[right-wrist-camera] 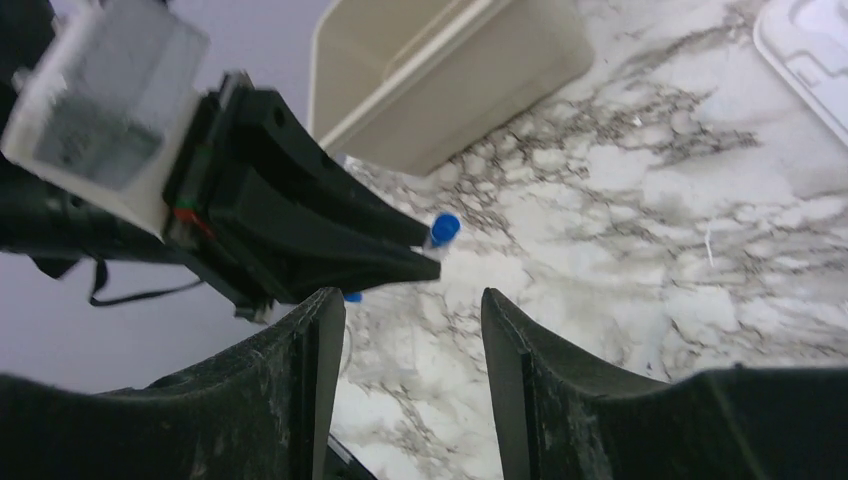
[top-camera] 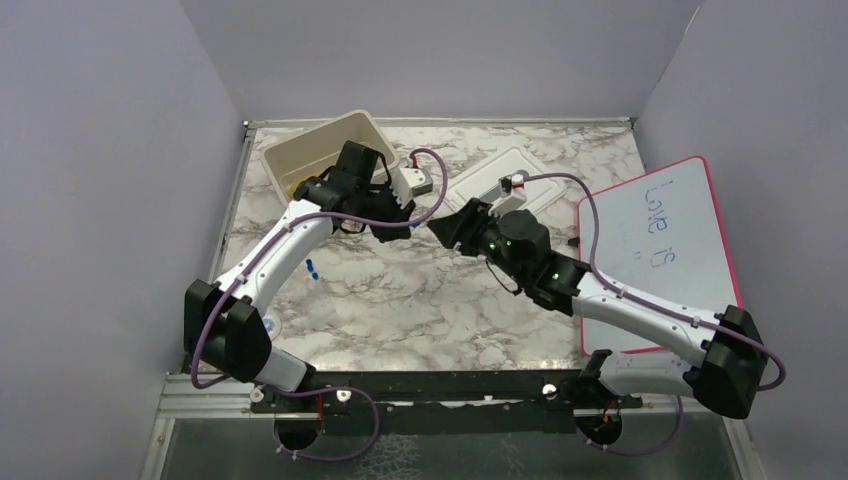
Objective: Organize the chemistry lab equipment
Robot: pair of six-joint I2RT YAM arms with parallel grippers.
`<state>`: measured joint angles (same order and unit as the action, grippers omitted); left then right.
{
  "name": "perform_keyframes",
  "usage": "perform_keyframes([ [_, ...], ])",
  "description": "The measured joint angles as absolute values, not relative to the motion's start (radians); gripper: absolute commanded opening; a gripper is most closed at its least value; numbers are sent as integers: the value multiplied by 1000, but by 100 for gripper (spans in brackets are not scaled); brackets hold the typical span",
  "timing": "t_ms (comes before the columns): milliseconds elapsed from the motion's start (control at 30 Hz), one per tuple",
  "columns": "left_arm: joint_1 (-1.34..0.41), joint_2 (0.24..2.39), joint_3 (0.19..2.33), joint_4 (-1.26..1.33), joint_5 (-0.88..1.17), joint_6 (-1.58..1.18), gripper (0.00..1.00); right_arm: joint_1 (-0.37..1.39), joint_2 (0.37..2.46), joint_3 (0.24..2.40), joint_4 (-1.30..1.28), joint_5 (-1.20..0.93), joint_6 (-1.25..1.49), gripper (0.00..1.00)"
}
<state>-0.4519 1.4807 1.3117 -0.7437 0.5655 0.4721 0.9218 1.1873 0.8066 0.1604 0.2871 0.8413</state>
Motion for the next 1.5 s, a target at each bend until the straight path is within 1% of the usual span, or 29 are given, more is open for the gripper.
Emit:
perform_keyframes([
  [200,-452,1419,1293,-727,627,472,17,875,1237,917,159,189,844,57],
  [300,-452,1409,1293,-719,645,472,17,875,1286,949,148,150,844,54],
  [400,-452,1409,1290,-719,653,472,17,875,1325,953,127,126,841,47],
  [467,-452,1409,1286,-719,658,472,17,875,1342,953,117,117,838,44],
  [1167,-447,1393,1268,-714,669,477,17,875,1405,955,160,109,837,28],
  [1300,-447,1389,1267,-712,670,477,17,875,1409,955,186,109,835,22],
  [1433,-447,1386,1267,-706,670,477,23,875,1412,955,202,106,829,14],
  [1500,-447,1383,1267,-704,669,479,27,875,1412,954,209,103,823,12],
])
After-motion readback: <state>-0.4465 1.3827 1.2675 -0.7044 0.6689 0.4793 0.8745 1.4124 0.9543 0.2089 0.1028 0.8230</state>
